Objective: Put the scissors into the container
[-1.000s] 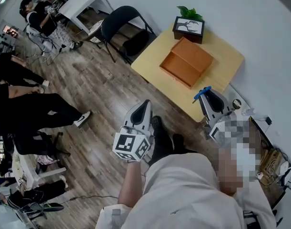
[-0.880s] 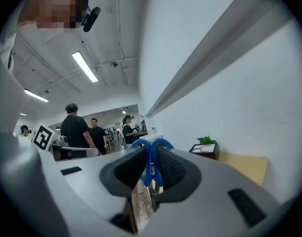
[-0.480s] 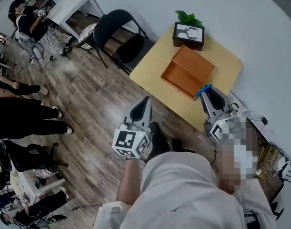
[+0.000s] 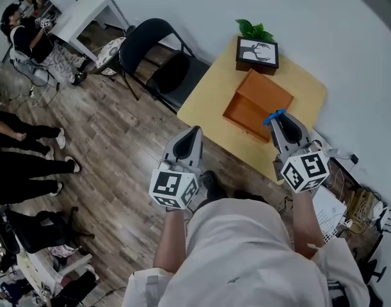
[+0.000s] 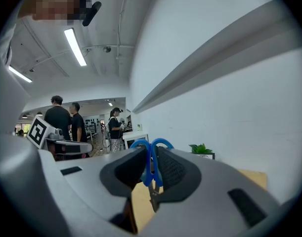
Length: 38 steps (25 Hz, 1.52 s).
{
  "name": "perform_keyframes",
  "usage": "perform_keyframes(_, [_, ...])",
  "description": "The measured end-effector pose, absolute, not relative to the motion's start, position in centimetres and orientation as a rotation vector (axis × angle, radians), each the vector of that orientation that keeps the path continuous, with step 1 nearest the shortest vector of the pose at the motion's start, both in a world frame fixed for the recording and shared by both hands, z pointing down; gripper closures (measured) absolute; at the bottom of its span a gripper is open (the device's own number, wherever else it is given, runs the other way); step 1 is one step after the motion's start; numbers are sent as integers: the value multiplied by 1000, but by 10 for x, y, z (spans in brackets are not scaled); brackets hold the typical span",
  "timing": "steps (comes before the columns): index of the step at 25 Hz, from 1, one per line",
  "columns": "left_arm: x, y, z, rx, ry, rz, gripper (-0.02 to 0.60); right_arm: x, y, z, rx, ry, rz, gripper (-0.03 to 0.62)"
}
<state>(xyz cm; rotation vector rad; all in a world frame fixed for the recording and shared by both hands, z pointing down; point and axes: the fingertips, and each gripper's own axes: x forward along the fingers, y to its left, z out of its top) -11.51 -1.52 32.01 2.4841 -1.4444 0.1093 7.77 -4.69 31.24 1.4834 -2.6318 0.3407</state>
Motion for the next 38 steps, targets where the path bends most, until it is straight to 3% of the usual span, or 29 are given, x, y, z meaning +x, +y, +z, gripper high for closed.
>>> perform_keyframes(13, [-146, -55, 347, 2513, -1295, 128, 575, 50, -78, 337, 1564, -2497, 359, 519])
perform_keyframes(38, [-98, -103, 400, 2405, -1208, 238, 575, 67, -136, 482, 1302, -2311, 579, 517])
